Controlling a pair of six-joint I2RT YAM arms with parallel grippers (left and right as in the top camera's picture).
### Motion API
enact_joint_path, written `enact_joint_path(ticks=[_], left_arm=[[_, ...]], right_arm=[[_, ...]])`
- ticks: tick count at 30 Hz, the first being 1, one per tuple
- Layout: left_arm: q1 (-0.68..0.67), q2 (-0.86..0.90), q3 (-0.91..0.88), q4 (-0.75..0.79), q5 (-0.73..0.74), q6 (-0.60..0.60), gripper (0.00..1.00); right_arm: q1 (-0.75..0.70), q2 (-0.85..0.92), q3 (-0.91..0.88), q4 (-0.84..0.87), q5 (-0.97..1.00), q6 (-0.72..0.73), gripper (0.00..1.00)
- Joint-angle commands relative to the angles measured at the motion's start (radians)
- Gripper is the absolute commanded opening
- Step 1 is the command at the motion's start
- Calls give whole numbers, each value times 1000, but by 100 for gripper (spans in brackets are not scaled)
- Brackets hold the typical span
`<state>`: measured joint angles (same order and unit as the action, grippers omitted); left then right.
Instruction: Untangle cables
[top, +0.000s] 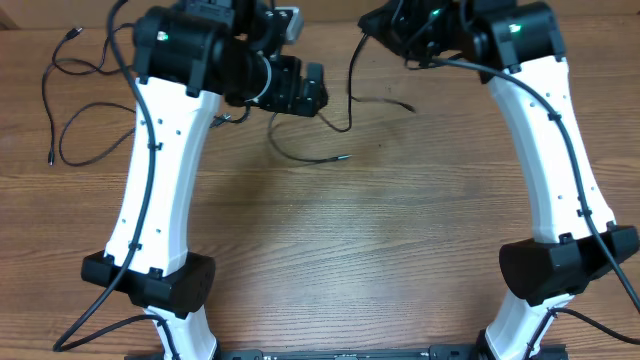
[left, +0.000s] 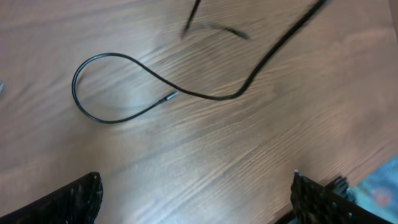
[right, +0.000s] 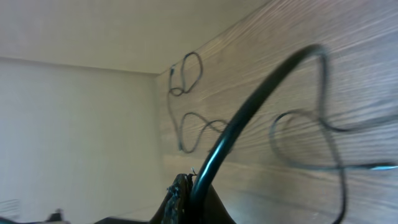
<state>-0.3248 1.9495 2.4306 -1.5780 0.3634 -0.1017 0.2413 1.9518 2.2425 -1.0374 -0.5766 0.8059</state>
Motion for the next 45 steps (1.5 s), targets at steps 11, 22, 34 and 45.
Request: enact_joint_path(ticks=[11,22,34,45], left_arm=[[-122,42,12,159,34,174,95],[-127,42,11,180,23,173,77],[-128,42,11,179,23,173,44],[-128,42,11,180,23,172,18]], right_arm=[[-23,-8,1,23,-235,198,4],[-30,-8,1,71,-319,249,4],[-29,-8,1,71,-318,249,4],[-29,-8,1,65,-315,241,4]])
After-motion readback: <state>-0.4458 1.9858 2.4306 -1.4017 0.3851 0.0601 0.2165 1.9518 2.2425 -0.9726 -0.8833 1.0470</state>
